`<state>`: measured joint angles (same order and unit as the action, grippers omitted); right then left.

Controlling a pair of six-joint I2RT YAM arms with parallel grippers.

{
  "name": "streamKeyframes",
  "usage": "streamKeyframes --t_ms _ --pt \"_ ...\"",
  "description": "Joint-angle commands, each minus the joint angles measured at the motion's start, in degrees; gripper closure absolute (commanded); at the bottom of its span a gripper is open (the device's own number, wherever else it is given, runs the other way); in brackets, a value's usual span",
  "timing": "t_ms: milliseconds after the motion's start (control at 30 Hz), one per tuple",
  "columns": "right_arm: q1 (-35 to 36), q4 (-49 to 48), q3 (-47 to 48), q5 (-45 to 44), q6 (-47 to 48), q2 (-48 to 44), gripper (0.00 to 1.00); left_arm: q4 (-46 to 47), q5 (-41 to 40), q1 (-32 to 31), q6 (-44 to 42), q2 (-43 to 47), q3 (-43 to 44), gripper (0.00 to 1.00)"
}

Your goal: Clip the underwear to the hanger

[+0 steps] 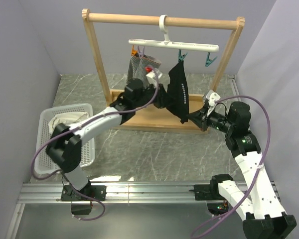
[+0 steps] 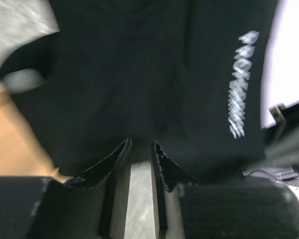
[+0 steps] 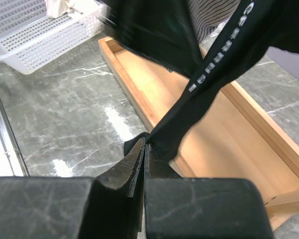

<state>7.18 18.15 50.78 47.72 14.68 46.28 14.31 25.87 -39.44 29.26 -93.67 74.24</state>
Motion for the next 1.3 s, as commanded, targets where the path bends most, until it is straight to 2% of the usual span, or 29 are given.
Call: streamKeyframes --t_ms 0,167,300,367,500,733,800,967,1100,1267 --pt "-0.24 2.16 1.95 1.23 0.71 -2.07 1.0 10.03 0.24 -2.21 6.69 -5.18 5.99 0.74" --pt "1.16 -2.67 -1.38 1.94 -3.86 -1.64 1.0 13.46 -0.47 -3.62 9.32 -12.84 16.54 0.76" --pt "6.69 -10.65 -3.93 -4.29 -6.23 0.47 1.0 14.96 0.41 -3.71 12.22 -16.19 19.98 0.74" --pt "7.23 -13.92 -5.42 -7.63 -9.12 2.84 1.0 15.31 1.11 -3.71 12.32 -15.76 18.93 0.73" --pt "7.5 -20.59 -6.57 -19.73 -13.97 7.06 1.0 14.53 1.38 -3.54 11.18 -13.21 15.59 0.67" --pt "7.32 -29.22 -8.16 -28.38 -22.57 11.89 1.0 10.75 3.05 -3.01 10.38 -12.24 13.74 0.61" --pt "7.32 -30.45 -7.81 -29.26 -23.64 12.95 1.0 10.22 3.57 -2.75 10.99 -12.24 13.48 0.61" --pt "7.32 -32.48 -7.81 -29.71 -25.75 14.98 1.0 8.55 3.93 -1.96 10.74 -11.28 11.99 0.53" --pt "7.41 -33.0 -8.07 -29.18 -26.19 15.07 1.0 10.12 3.49 -0.2 11.26 -6.9 6.21 0.42" --pt "7.85 -33.45 -7.98 -28.48 -26.28 15.68 1.0 9.61 4.1 1.64 8.72 -0.74 0.57 0.37"
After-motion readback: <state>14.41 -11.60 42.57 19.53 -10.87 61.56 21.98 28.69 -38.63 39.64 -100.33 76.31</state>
